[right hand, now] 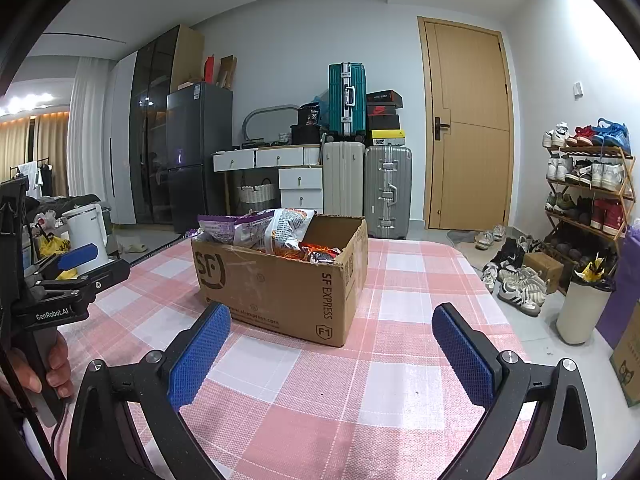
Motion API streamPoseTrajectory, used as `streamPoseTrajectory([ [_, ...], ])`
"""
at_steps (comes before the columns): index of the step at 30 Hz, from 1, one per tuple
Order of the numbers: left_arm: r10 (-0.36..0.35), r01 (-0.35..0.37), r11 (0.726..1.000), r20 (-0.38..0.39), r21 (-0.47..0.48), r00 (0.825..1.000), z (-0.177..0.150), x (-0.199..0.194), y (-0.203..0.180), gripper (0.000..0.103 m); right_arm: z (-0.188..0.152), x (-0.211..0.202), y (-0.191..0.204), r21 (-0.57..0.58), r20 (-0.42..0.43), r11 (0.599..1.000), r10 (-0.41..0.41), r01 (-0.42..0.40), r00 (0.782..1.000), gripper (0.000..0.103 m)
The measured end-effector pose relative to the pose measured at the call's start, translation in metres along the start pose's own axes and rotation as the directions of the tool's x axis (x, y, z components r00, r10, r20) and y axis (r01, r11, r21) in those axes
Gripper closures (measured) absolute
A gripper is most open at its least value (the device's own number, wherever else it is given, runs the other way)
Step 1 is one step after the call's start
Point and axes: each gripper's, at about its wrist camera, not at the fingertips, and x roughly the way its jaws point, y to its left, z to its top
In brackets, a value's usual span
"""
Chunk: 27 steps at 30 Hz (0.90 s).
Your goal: Organize snacks
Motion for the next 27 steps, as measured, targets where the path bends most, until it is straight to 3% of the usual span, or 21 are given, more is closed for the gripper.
streamPoseTrajectory([
  [27, -0.011, 0.011, 1.0, -0.004, 0.004, 1.0, -0.0011, 0.0007, -0.0029, 0.001, -0.0025, 0.0024, -0.0003, 0.006, -0.006, 1.0, 0.002, -0.002, 1.0, 0.001],
])
